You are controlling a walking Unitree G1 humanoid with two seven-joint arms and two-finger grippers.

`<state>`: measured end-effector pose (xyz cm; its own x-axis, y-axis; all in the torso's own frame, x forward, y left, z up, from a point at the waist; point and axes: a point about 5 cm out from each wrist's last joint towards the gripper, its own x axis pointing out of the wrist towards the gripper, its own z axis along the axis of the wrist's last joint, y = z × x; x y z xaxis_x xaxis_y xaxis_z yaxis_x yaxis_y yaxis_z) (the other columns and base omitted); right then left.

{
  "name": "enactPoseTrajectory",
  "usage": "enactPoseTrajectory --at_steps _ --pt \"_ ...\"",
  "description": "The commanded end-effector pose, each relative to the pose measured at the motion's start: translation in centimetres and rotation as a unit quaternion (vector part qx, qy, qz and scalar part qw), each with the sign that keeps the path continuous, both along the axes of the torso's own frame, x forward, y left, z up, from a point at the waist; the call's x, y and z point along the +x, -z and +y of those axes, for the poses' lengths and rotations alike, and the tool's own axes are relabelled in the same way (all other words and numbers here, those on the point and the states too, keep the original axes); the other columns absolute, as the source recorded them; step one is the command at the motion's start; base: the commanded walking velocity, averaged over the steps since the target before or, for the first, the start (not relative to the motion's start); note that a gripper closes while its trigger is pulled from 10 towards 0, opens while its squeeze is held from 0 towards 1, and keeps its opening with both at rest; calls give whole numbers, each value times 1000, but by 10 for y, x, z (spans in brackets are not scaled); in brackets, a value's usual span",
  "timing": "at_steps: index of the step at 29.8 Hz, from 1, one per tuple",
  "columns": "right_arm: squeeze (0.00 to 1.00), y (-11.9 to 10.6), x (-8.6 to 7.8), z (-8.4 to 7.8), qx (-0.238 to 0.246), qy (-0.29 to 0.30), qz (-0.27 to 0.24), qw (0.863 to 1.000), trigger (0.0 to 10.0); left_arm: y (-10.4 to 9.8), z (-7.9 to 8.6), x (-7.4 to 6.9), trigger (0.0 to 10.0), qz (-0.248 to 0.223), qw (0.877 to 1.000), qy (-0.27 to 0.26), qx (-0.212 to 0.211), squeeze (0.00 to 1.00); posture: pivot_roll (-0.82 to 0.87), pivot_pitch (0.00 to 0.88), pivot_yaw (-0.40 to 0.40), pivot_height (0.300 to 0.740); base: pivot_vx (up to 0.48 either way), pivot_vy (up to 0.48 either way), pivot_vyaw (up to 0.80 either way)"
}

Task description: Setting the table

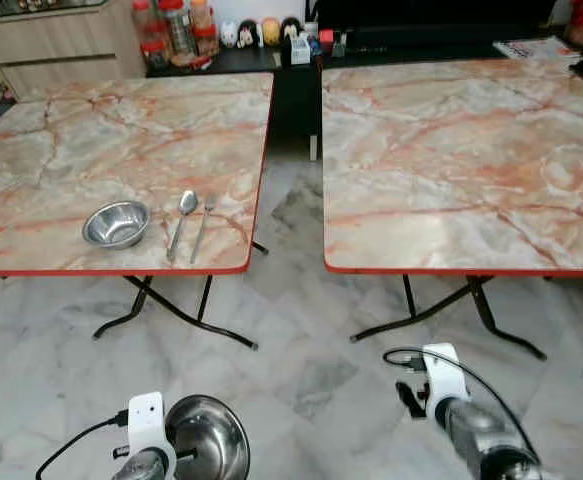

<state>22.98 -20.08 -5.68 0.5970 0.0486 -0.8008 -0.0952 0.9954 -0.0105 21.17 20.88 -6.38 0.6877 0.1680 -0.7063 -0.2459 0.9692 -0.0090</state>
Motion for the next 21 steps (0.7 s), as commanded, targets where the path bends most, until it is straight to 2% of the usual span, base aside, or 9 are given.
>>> enactPoseTrajectory --at_steps 1,9,10,13,16,19,21 --pt "0 -4 6 -3 -4 2 -10 1000 10000 2 10 -5 10000 17 1000 -10 5 0 -49 42 40 740 0 0 0" --pt "0 -3 4 -4 -2 3 -10 1000 10000 0 34 -13 10000 14 1000 -24 14 0 -45 48 39 740 0 0 0" --pt "0 -4 4 -4 0 5 -12 1000 10000 -5 45 -14 10000 -5 999 -33 23 0 -46 47 41 740 0 0 0" --pt "0 -4 5 -4 -1 7 -14 1000 10000 -14 54 -6 10000 -52 997 -61 3 0 -51 46 47 740 0 0 0" --pt "0 -4 5 -4 -1 10 -16 1000 10000 -20 60 0 10000 -72 995 -71 -2 0 -51 46 47 740 0 0 0" --pt "0 -4 6 -4 -1 10 -17 1000 10000 -21 62 1 10000 -80 993 -82 -14 0 -53 46 47 740 0 0 0" --pt "0 -5 6 -4 -4 10 -19 1000 10000 -17 52 2 10000 -70 994 -79 -32 0 -53 44 47 740 0 0 0"
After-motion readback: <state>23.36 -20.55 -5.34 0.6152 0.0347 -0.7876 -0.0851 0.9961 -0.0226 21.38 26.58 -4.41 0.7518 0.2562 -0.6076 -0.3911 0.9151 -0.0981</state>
